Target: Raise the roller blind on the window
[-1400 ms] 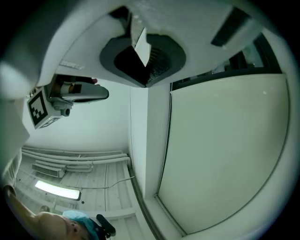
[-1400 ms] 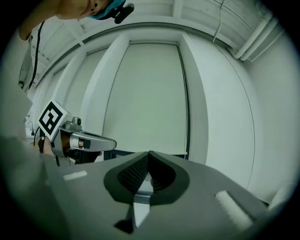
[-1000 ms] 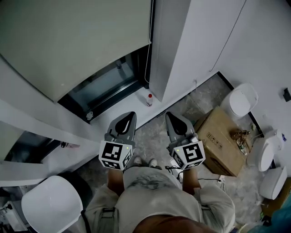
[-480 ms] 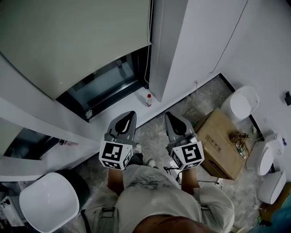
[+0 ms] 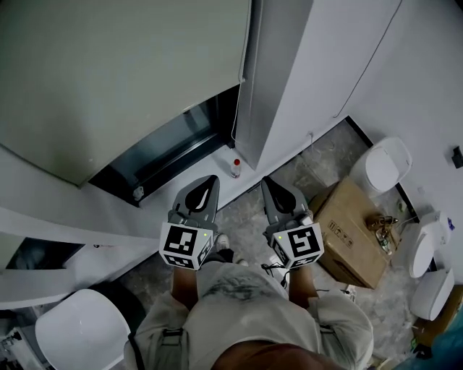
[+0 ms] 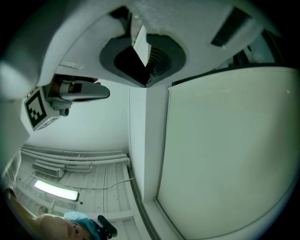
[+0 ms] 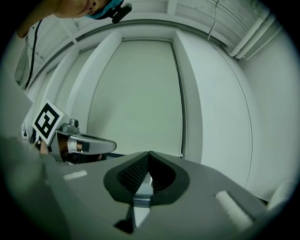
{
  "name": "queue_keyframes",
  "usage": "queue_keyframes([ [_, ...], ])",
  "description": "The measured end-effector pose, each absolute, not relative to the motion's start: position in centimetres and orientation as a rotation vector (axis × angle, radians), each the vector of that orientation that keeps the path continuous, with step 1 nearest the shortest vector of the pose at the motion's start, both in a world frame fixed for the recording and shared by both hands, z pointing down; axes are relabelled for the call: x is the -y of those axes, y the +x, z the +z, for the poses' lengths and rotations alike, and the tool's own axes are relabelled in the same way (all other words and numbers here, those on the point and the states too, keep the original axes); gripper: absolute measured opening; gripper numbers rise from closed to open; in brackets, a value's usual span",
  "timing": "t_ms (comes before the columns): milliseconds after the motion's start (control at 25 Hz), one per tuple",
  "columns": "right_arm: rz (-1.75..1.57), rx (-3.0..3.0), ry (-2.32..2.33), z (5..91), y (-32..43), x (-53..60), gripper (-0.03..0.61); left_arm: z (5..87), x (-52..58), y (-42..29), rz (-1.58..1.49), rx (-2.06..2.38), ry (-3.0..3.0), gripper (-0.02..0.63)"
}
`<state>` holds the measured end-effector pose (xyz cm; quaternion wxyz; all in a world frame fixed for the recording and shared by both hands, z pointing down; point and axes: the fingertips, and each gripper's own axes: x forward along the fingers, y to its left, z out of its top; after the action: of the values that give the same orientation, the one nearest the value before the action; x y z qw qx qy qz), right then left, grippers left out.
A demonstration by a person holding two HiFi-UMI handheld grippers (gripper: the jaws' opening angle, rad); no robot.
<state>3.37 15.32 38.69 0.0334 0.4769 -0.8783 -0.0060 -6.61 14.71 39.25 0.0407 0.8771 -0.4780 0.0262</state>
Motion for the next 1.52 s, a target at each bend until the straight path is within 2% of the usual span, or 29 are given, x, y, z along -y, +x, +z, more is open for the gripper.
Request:
queue_keyframes([
  [680,-0.009,2.546,1.638,38.9,1.1,-6.4,0.011,38.8,-4.7,-8.6,0.067,1.249,2.786,0.003],
  [1520,-0.023,2.602,1.561,38.9,5.7,3.3,0.011,39.1,4.8,-4.9,0.12,1.376,2.722,0.003],
])
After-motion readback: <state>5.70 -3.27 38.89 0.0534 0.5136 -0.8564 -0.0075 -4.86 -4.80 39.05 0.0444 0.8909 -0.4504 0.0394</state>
